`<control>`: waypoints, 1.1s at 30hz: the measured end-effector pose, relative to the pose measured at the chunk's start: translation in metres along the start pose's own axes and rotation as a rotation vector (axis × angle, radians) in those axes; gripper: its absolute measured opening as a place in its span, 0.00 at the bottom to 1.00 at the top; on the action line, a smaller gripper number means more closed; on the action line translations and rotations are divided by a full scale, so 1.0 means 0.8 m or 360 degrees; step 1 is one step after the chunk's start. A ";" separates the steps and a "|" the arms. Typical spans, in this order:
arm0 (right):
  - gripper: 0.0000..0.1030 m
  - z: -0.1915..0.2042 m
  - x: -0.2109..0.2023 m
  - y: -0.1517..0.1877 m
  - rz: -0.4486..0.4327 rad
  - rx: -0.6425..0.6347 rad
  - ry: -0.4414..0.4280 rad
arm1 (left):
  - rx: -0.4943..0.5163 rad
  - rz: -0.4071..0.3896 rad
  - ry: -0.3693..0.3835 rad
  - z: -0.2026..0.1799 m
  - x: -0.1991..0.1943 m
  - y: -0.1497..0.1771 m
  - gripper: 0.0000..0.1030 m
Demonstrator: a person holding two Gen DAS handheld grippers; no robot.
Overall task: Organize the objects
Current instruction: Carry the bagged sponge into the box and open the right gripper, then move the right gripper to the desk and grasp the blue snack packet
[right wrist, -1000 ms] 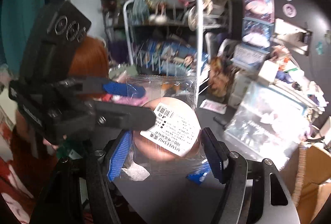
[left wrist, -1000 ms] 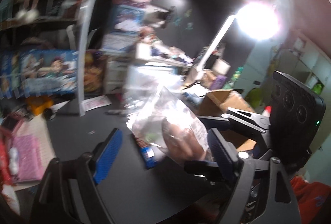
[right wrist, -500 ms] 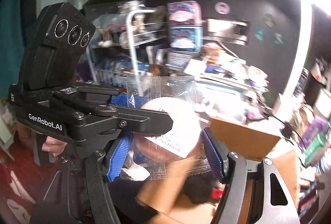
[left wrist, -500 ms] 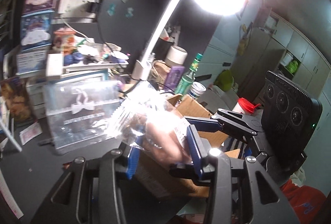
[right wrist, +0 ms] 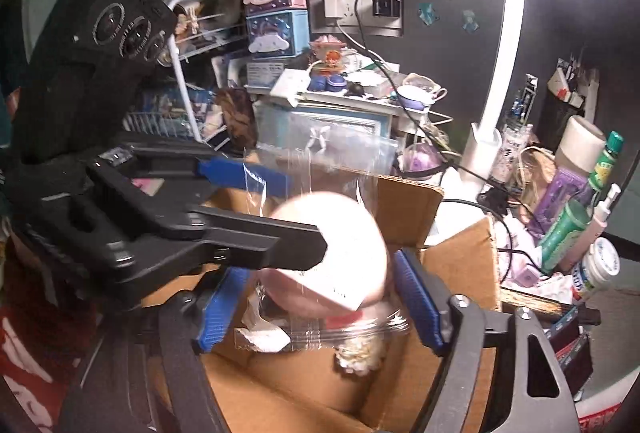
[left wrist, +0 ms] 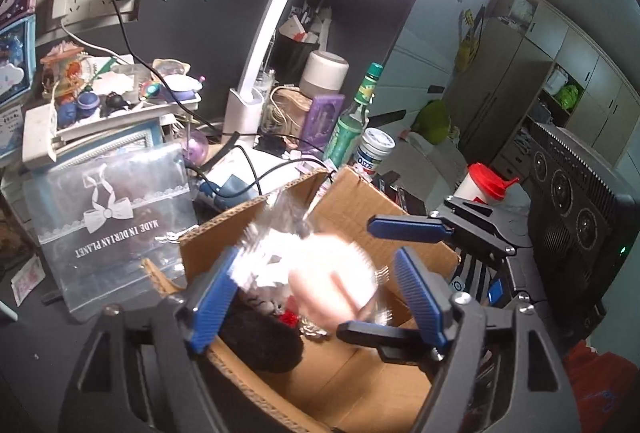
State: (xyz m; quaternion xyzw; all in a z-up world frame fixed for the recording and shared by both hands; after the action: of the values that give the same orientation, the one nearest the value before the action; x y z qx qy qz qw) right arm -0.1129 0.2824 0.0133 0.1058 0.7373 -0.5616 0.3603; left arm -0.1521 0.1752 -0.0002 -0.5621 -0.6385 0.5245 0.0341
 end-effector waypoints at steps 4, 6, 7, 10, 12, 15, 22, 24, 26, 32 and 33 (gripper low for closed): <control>0.76 -0.002 -0.005 0.000 -0.0013 0.0007 -0.0011 | -0.0014 -0.0052 -0.0033 0.005 -0.021 0.000 0.74; 0.76 0.001 -0.008 -0.001 -0.0020 0.0008 -0.0010 | -0.0016 -0.0080 -0.0062 0.008 -0.036 0.002 0.75; 0.76 0.003 -0.008 -0.002 -0.0020 0.0006 -0.0010 | -0.0018 -0.0094 -0.0072 0.010 -0.044 0.004 0.75; 0.76 0.016 -0.009 -0.006 -0.0026 -0.0014 -0.0021 | -0.0028 -0.0151 -0.0112 0.019 -0.071 0.011 0.75; 0.76 0.032 -0.014 -0.011 -0.0047 -0.0041 -0.0036 | -0.0045 -0.0203 -0.0158 0.028 -0.094 0.018 0.76; 0.76 0.057 -0.020 -0.019 -0.0084 -0.0072 -0.0081 | -0.0066 -0.0267 -0.0221 0.042 -0.130 0.033 0.79; 0.76 0.160 -0.024 -0.036 -0.0159 -0.0193 -0.0271 | -0.0106 -0.0328 -0.0409 0.082 -0.200 0.084 0.81; 0.76 0.194 -0.014 -0.038 -0.0135 -0.0232 -0.0331 | -0.0130 -0.0334 -0.0461 0.097 -0.216 0.100 0.82; 0.76 0.228 0.004 -0.035 -0.0079 -0.0256 -0.0394 | -0.0160 -0.0334 -0.0520 0.112 -0.230 0.119 0.82; 0.76 0.288 0.082 -0.007 0.0171 -0.0240 -0.0499 | -0.0285 -0.0306 -0.0607 0.160 -0.250 0.179 0.82; 0.75 0.291 0.095 -0.001 0.0211 -0.0216 -0.0496 | -0.0304 -0.0301 -0.0600 0.166 -0.250 0.186 0.82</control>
State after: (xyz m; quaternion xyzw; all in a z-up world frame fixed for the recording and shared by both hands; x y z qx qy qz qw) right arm -0.0718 0.0529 -0.0612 0.0414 0.7001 -0.4951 0.5129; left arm -0.0613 -0.0864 -0.0555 -0.3927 -0.7301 0.5519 -0.0901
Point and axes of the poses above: each gripper's, at about its wrist camera, not at the fingertips, and x roughly the way its jaws point, z to its left, y to its underside, the point moved 2 cm from there along x, roughly the way its jaws point, and after that the axes turned 11 degrees about y, right-handed, at the moved point
